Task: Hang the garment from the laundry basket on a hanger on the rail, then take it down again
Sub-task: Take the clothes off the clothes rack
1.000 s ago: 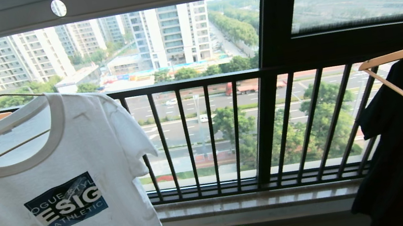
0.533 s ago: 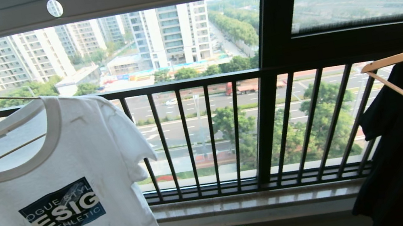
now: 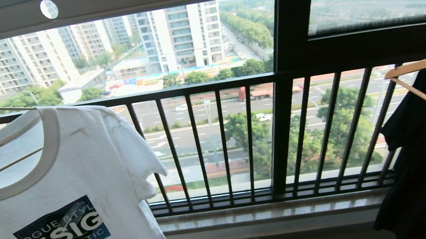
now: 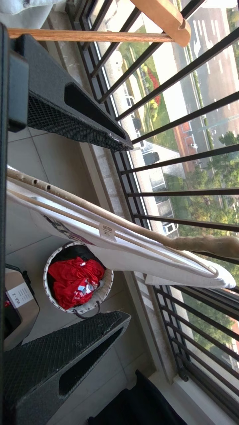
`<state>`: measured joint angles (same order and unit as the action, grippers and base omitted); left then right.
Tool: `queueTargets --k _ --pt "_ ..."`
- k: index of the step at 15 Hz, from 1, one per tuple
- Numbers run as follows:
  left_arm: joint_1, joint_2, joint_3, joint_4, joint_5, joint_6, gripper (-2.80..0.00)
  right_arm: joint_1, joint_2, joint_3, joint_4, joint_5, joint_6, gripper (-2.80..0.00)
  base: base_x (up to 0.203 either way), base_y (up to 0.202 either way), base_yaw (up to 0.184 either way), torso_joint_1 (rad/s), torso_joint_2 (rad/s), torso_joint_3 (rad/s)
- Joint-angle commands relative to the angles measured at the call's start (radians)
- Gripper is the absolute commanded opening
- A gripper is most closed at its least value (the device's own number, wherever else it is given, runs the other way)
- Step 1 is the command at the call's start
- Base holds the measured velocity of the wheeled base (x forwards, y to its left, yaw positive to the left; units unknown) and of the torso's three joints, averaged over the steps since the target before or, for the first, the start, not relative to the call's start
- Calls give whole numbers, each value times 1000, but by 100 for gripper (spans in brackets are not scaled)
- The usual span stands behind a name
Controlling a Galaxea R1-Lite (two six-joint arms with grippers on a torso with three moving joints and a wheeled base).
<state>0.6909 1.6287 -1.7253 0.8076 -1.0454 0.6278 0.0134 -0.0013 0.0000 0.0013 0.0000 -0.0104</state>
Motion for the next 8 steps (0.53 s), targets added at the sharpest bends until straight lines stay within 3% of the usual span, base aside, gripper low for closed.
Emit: queueTargets --k 1,8 --pt "-12 11 6 0 -48 -9 0 0 0 0 0 0 0 -280 0 0 0 0 0 0" --pt "-48 13 2 -8 -57 -16 0 0 1 0 0 0 0 -280 0 0 0 0 0 0"
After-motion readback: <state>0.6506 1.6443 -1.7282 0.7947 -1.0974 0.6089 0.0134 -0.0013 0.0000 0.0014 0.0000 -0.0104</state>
